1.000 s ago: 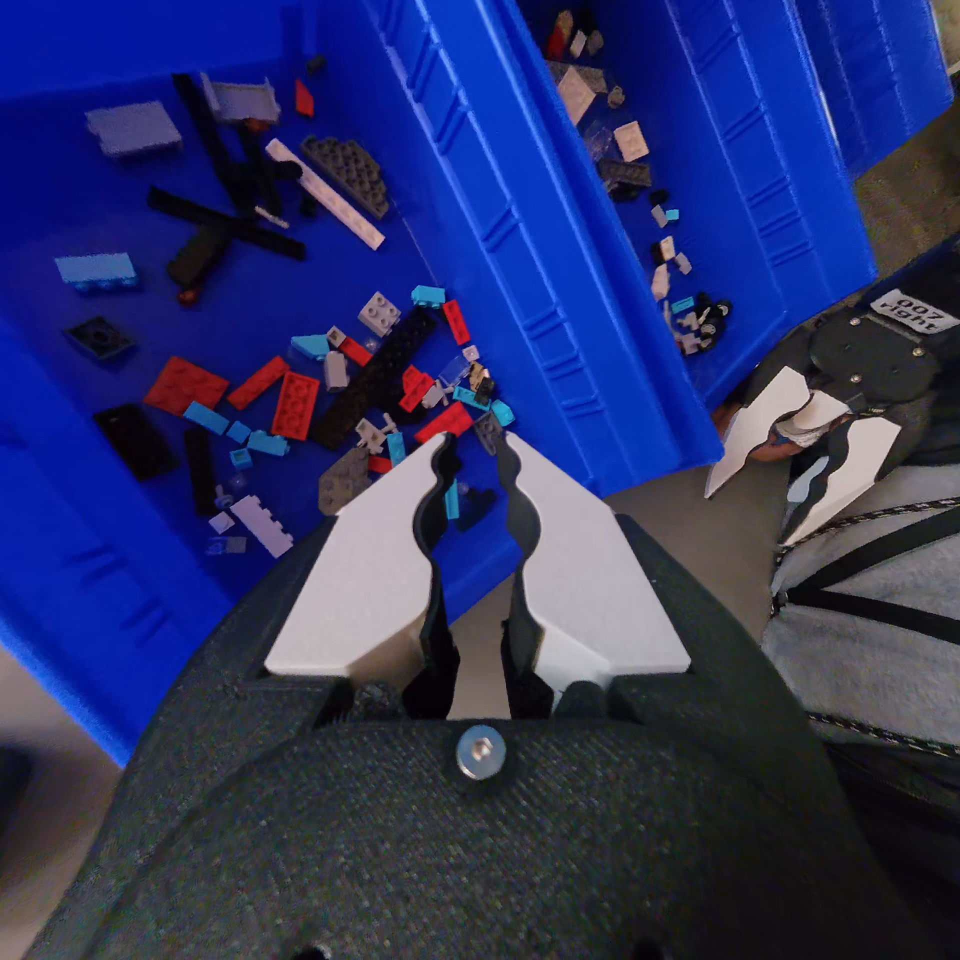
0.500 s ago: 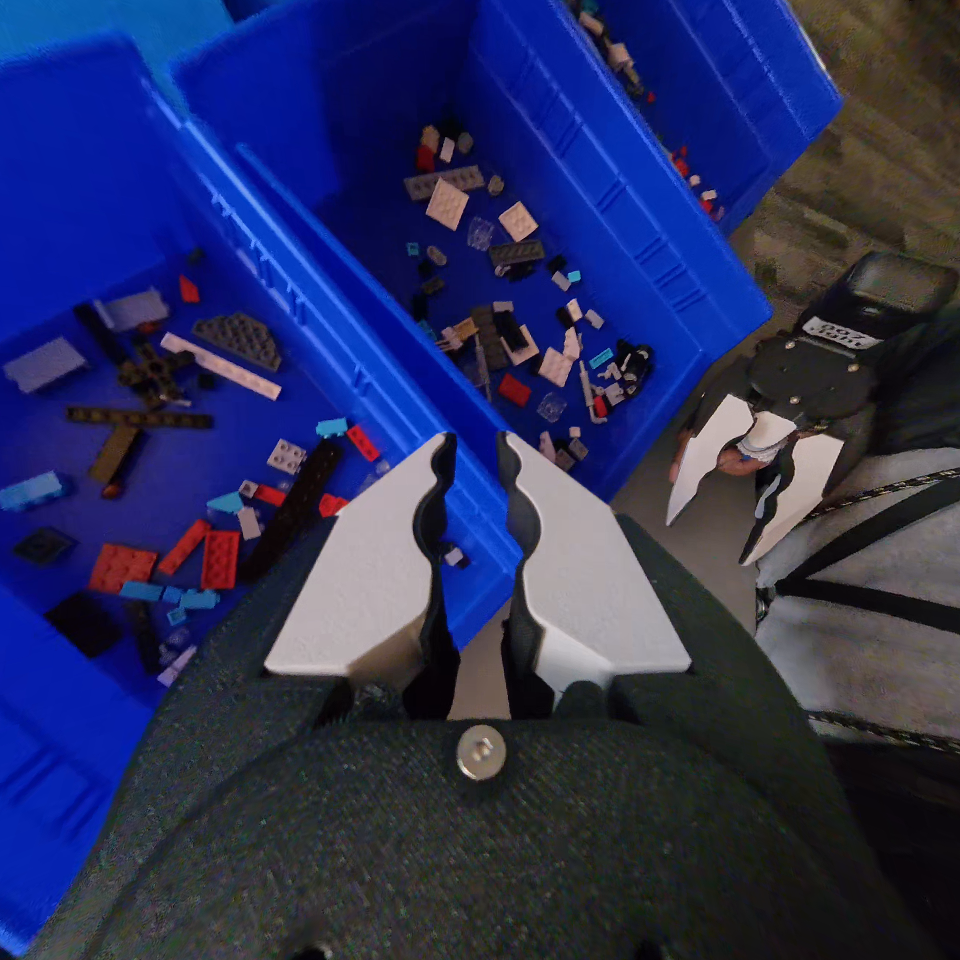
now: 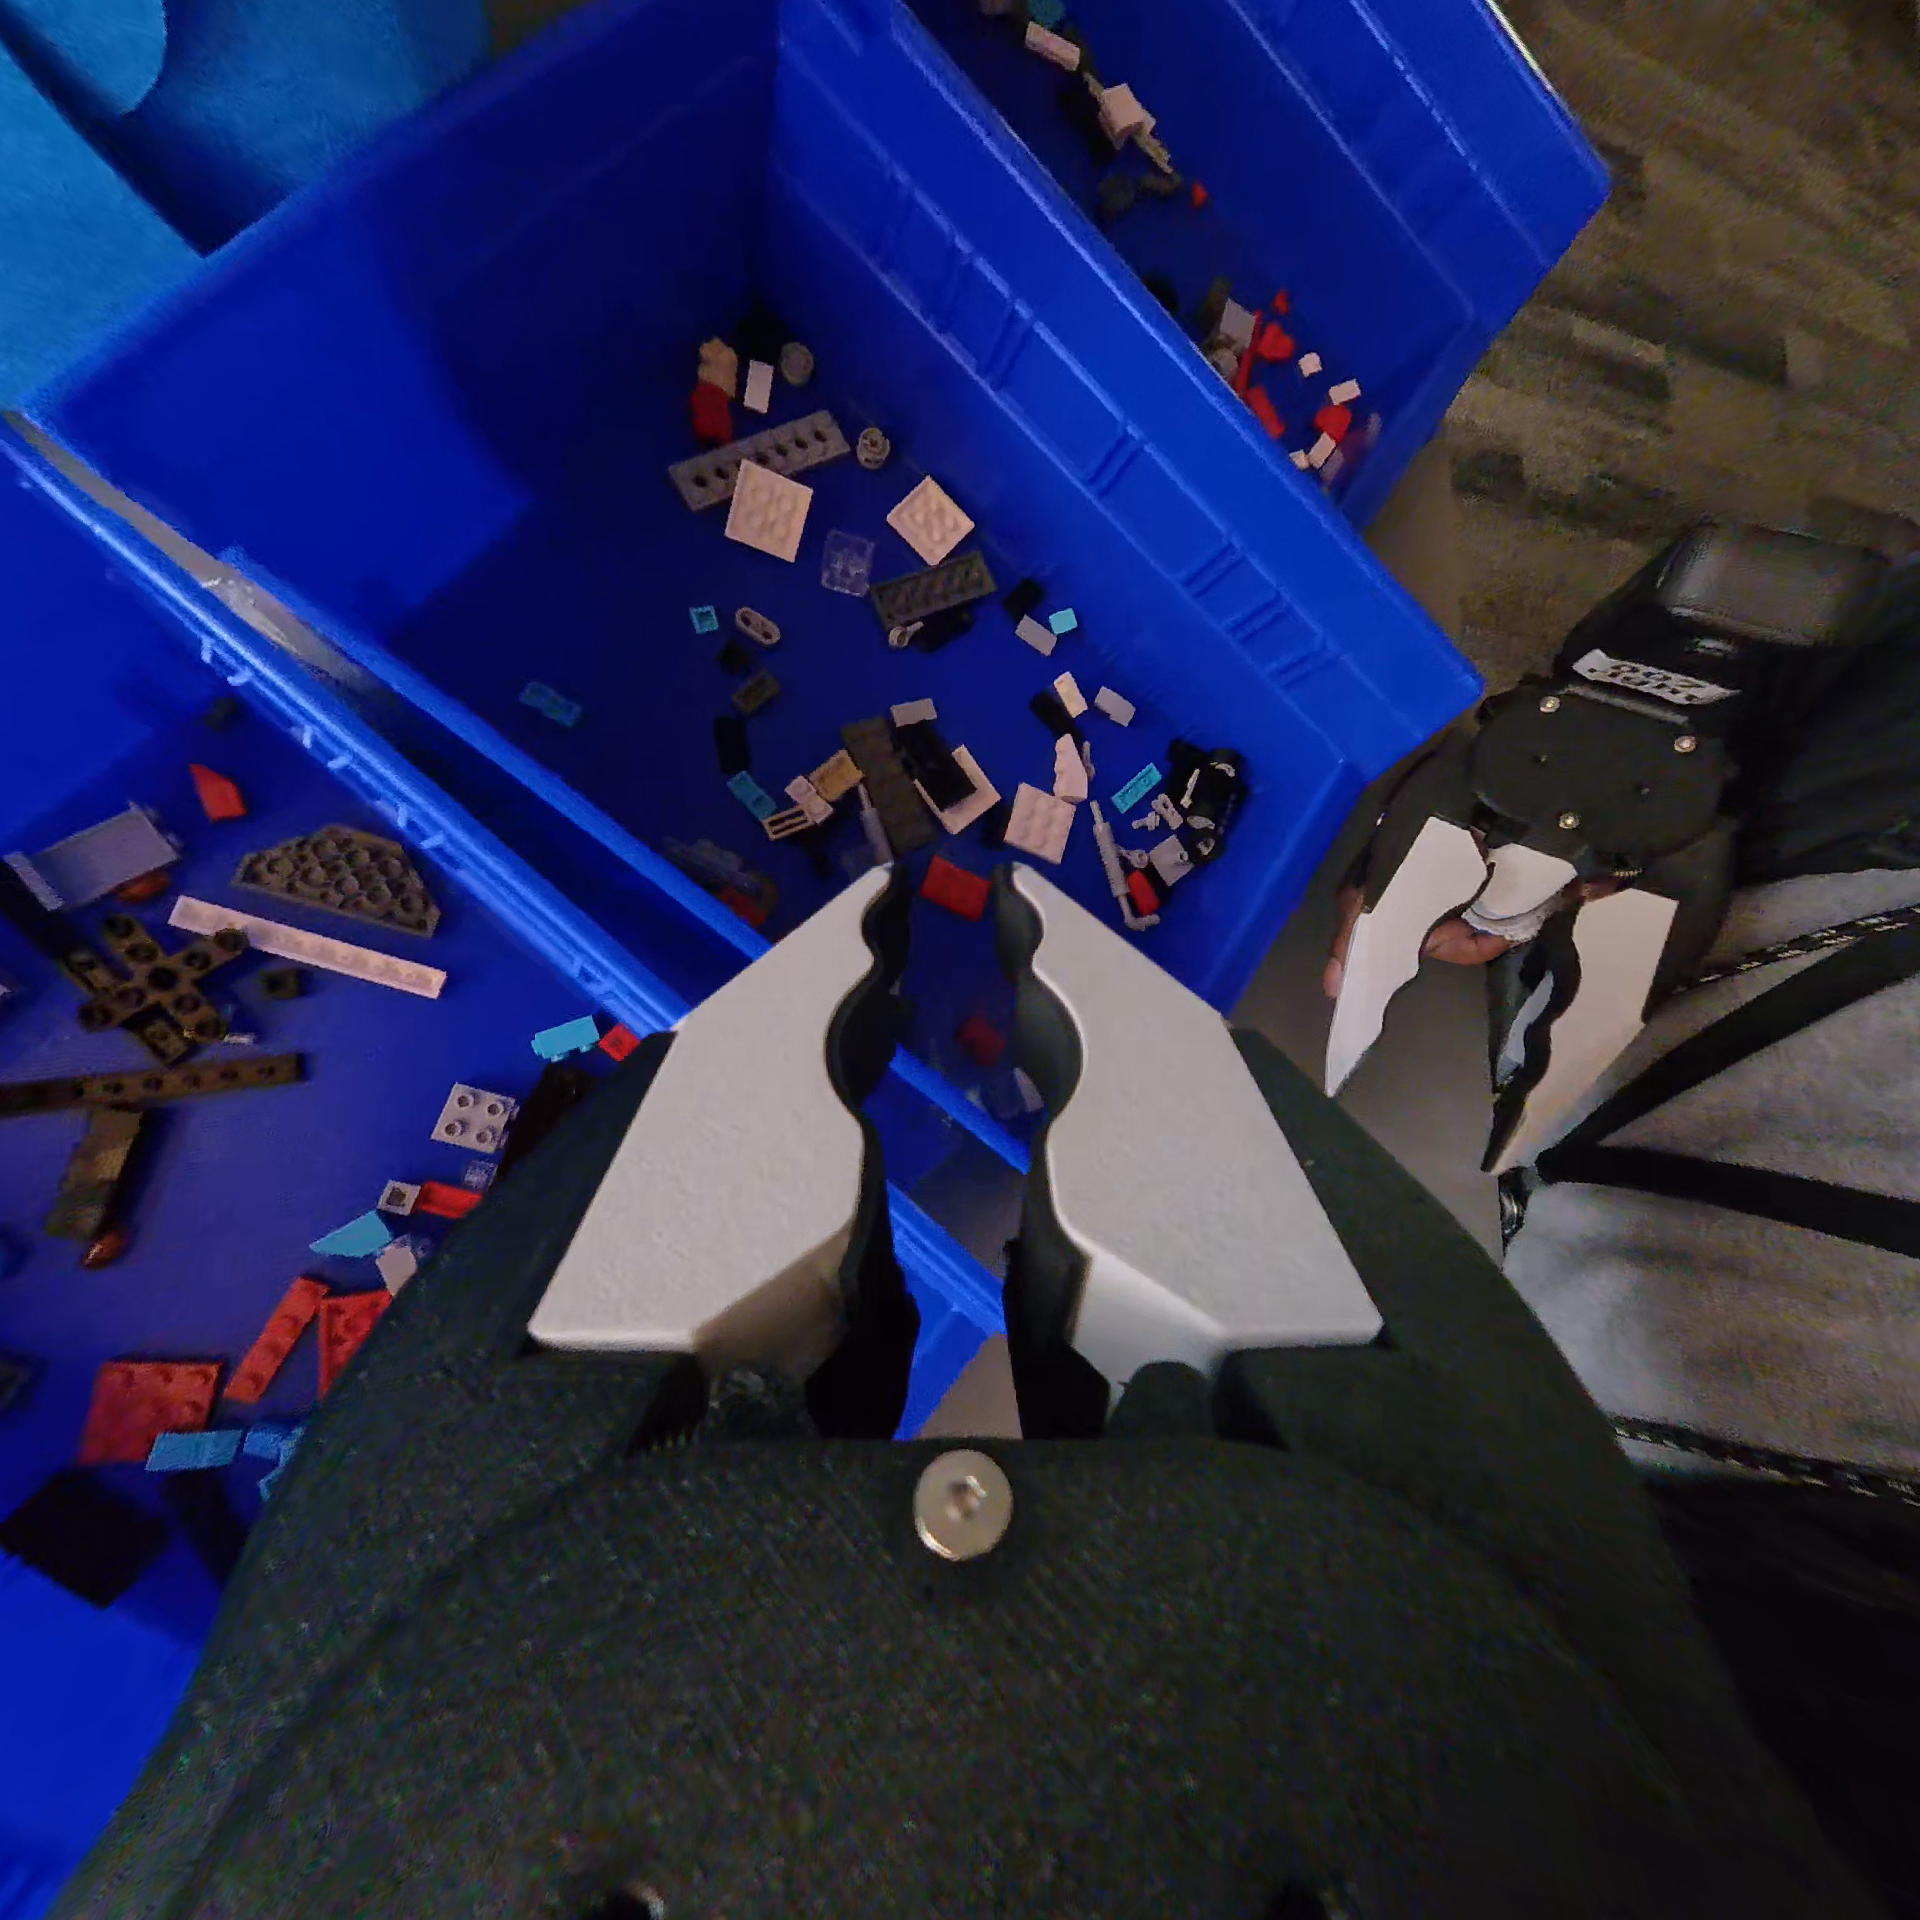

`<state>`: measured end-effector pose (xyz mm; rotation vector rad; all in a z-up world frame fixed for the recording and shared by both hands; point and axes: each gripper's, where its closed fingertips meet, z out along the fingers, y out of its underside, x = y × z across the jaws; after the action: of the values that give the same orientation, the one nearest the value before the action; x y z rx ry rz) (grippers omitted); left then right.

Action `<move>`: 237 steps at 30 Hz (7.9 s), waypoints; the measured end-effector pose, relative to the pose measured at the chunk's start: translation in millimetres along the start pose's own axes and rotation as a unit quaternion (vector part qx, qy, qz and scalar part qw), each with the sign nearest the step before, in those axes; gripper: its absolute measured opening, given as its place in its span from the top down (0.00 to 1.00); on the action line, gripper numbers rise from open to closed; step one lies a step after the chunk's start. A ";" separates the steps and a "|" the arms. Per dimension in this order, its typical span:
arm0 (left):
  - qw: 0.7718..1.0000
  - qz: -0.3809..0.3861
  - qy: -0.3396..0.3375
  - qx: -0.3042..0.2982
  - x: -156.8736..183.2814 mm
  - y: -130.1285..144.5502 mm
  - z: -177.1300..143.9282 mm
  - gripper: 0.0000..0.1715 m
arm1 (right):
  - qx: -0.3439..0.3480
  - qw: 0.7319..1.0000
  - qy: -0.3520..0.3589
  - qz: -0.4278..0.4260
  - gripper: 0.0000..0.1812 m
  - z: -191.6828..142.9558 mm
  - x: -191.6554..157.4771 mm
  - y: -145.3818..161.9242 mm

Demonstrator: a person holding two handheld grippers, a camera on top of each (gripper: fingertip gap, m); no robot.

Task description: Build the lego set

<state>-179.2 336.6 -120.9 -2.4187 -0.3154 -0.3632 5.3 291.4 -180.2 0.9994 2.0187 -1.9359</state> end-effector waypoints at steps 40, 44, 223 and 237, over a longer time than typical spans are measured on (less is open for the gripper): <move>0.999 0.006 0.004 -0.045 5.3 3.9 33.8 0.90 | 0.013 1.000 0.005 0.010 0.74 -12.5 3.2 -1.8; 0.999 0.008 0.001 -0.045 4.2 2.5 34.5 0.90 | 0.014 1.000 0.004 0.010 0.74 -12.7 2.8 -2.1; 0.779 -0.389 -0.415 0.263 101.3 495.3 -173.0 0.71 | -0.190 0.977 0.066 -0.069 0.74 134.2 -5.2 39.4; 0.773 -0.386 -0.446 0.233 97.5 498.7 -172.0 0.75 | -0.158 0.986 0.034 -0.028 0.76 133.5 -7.0 29.7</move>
<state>38.6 -136.5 -249.6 -1.6823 -1.6225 0.5277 -15.2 161.9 -219.7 0.9485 2.3193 -1.5537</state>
